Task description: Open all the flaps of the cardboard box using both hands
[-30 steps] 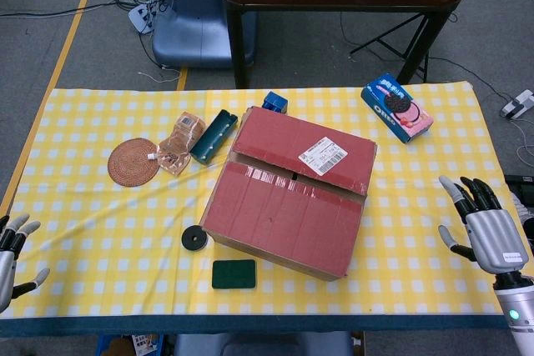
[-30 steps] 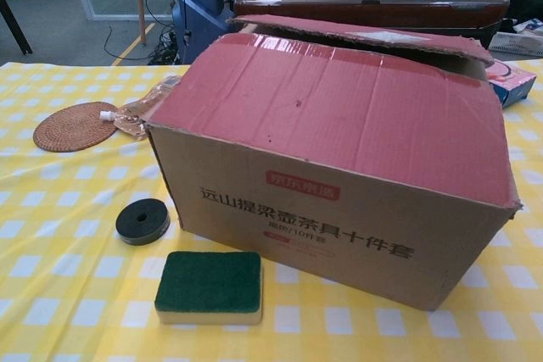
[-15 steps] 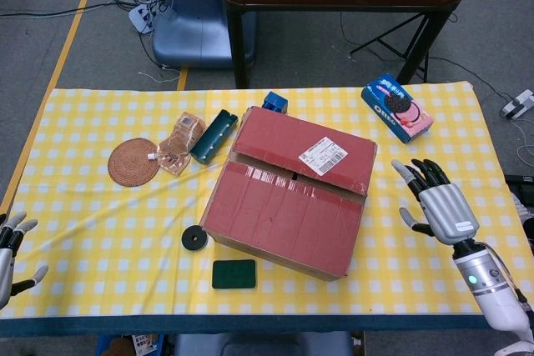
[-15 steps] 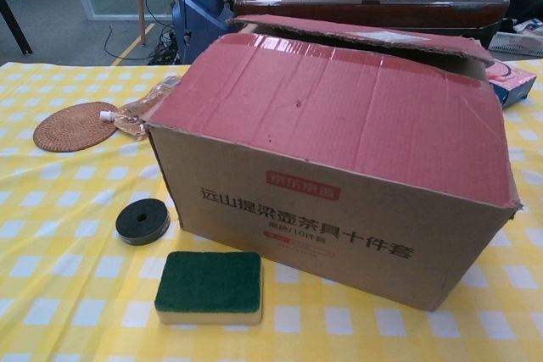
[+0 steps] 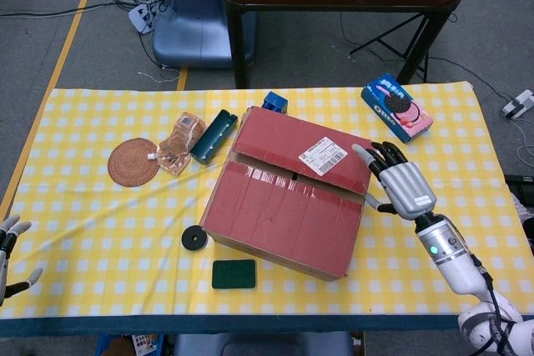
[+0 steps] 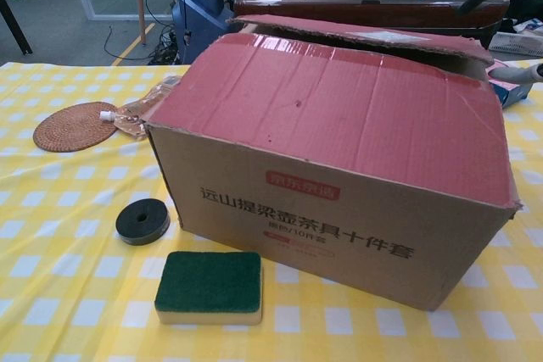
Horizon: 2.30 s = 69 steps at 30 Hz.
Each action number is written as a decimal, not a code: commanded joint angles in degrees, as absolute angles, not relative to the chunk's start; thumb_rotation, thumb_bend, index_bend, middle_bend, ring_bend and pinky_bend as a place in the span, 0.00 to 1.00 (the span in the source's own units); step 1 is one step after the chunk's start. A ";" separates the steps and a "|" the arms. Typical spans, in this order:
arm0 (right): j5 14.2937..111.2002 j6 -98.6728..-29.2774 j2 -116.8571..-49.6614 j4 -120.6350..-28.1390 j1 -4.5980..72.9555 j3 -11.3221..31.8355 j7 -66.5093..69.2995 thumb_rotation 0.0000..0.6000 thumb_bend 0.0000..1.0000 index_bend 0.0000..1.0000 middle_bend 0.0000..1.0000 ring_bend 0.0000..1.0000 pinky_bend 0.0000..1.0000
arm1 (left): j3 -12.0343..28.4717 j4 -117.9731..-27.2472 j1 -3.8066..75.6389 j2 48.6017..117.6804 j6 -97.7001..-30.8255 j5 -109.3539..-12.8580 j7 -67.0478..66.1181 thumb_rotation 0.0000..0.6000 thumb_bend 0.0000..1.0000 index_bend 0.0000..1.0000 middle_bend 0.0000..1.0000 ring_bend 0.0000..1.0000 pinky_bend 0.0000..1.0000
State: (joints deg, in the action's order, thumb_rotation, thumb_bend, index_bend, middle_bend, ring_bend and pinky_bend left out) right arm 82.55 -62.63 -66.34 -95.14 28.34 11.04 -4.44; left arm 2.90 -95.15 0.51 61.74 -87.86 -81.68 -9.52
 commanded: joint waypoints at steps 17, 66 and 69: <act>78.22 -61.95 -73.14 -87.43 34.18 14.95 -4.28 1.00 0.27 0.03 0.17 0.07 0.06 | 2.72 -94.69 0.32 61.50 -87.81 -81.68 -8.14 1.00 0.13 0.27 0.14 0.07 0.00; 64.46 -51.74 -66.01 -84.80 36.52 19.35 5.96 1.00 0.37 0.04 0.19 0.10 0.06 | 2.53 -97.17 0.00 59.01 -88.52 -82.73 -8.52 1.00 0.13 0.27 0.14 0.07 0.00; 66.14 -51.33 -60.99 -91.68 34.27 18.07 7.60 1.00 0.40 0.06 0.21 0.12 0.06 | 2.43 -97.49 0.02 59.02 -88.64 -83.07 -8.73 1.00 0.13 0.27 0.14 0.07 0.00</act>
State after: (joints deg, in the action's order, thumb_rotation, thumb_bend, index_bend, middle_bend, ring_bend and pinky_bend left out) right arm 63.16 -51.53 -68.65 -82.45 38.47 20.31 4.49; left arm 2.45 -97.45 0.01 59.02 -88.61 -83.04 -8.69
